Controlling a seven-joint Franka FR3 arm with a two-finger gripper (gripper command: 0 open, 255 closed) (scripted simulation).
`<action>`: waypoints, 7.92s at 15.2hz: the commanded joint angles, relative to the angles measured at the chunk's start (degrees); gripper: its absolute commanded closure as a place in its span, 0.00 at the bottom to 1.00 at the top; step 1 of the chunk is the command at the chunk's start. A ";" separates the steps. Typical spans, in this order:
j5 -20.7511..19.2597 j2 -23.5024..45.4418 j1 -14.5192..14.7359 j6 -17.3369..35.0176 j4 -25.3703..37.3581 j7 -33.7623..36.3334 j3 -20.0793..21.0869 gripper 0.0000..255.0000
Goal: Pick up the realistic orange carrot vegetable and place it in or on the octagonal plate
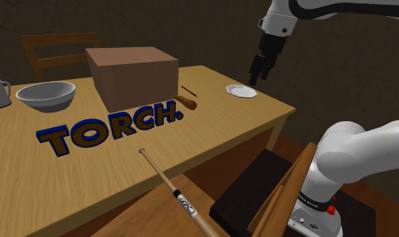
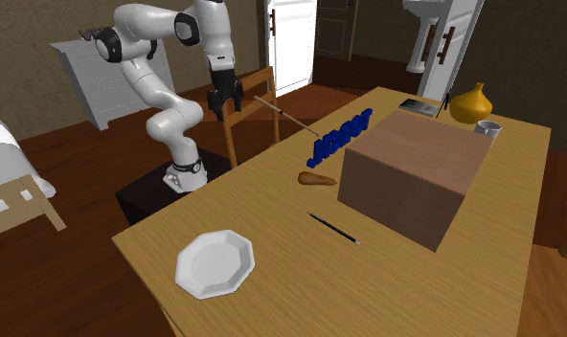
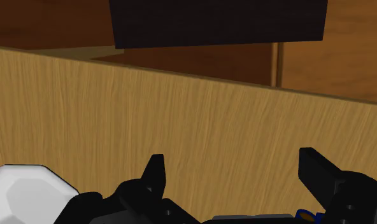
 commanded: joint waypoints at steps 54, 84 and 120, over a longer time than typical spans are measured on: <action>-9.96 62.46 1.75 27.20 31.76 12.90 6.99 1.00; -6.68 52.25 -8.01 21.41 30.01 -5.73 0.49 1.00; -1.52 61.71 -22.81 32.37 31.36 -32.16 -10.05 1.00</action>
